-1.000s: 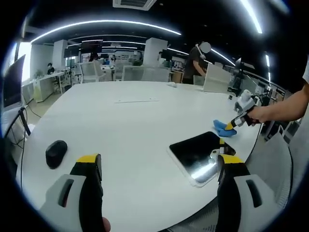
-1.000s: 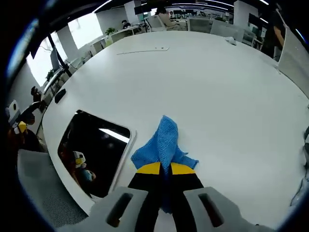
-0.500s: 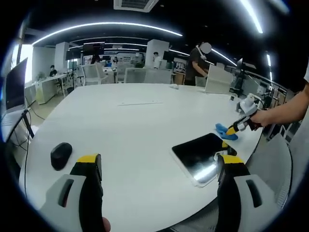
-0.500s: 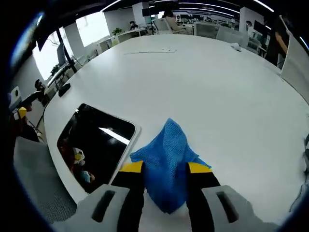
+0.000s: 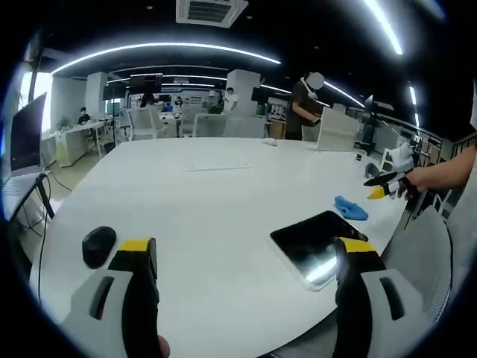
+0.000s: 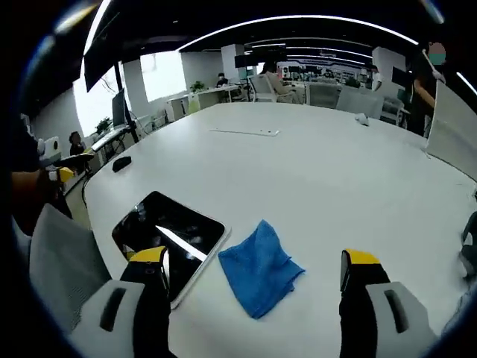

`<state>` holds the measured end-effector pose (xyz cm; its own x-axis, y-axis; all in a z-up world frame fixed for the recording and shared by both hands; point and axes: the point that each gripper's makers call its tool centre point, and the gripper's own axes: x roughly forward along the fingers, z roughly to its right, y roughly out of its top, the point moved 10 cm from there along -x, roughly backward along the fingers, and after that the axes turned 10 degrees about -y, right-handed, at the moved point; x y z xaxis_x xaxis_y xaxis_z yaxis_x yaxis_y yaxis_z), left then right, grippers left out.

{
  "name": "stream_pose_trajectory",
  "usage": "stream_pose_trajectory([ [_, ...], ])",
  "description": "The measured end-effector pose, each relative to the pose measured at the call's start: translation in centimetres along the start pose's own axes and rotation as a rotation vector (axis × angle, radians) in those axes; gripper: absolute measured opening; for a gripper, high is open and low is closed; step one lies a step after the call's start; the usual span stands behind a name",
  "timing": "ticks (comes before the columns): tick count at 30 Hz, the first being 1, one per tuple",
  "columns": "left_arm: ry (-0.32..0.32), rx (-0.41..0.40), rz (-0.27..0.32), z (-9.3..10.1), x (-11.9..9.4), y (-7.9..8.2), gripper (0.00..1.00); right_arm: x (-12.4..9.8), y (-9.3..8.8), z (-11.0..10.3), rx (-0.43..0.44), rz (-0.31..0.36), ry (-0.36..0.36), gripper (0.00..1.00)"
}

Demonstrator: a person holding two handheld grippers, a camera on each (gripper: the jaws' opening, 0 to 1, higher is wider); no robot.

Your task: Wipe the mirror surface with the cleaning cloth until all visible marks leave the cleaned area.

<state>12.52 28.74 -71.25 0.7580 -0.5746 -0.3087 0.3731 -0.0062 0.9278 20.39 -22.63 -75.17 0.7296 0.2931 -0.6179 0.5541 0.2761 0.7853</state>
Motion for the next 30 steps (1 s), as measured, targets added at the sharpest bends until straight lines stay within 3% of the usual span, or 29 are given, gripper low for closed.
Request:
stream_pose_trajectory([
  [5, -0.026, -0.004, -0.018, -0.2, 0.0, -0.1, 0.99, -2.7, -2.2, 0.6, -0.055, -0.003, 0.022, 0.98],
  [10, -0.065, 0.021, -0.04, -0.7, 0.4, 1.3, 0.99, -5.1, -2.9, 1.9, -0.053, -0.039, -0.037, 0.98],
  [14, -0.075, 0.04, -0.045, -0.9, 0.5, 2.2, 0.99, -5.4, -2.5, 2.4, -0.042, -0.043, -0.036, 0.98],
  [17, -0.095, 0.089, -0.052, -0.7, 0.9, 2.3, 0.99, -5.1, -2.1, 2.7, -0.038, -0.007, -0.034, 0.98],
  [20, -0.102, 0.129, -0.035, -0.6, 1.0, 2.4, 0.98, -4.5, -2.7, 3.1, -0.028, -0.014, -0.023, 0.98],
  [26, -0.067, 0.115, -0.017, -0.4, -0.3, 2.5, 0.99, -4.8, -3.6, 2.8, -0.029, -0.014, 0.019, 0.98],
  [30, -0.044, 0.078, -0.108, -1.2, -0.5, 1.6, 0.99, -5.3, -3.7, 2.8, -0.013, -0.009, 0.01, 0.98],
])
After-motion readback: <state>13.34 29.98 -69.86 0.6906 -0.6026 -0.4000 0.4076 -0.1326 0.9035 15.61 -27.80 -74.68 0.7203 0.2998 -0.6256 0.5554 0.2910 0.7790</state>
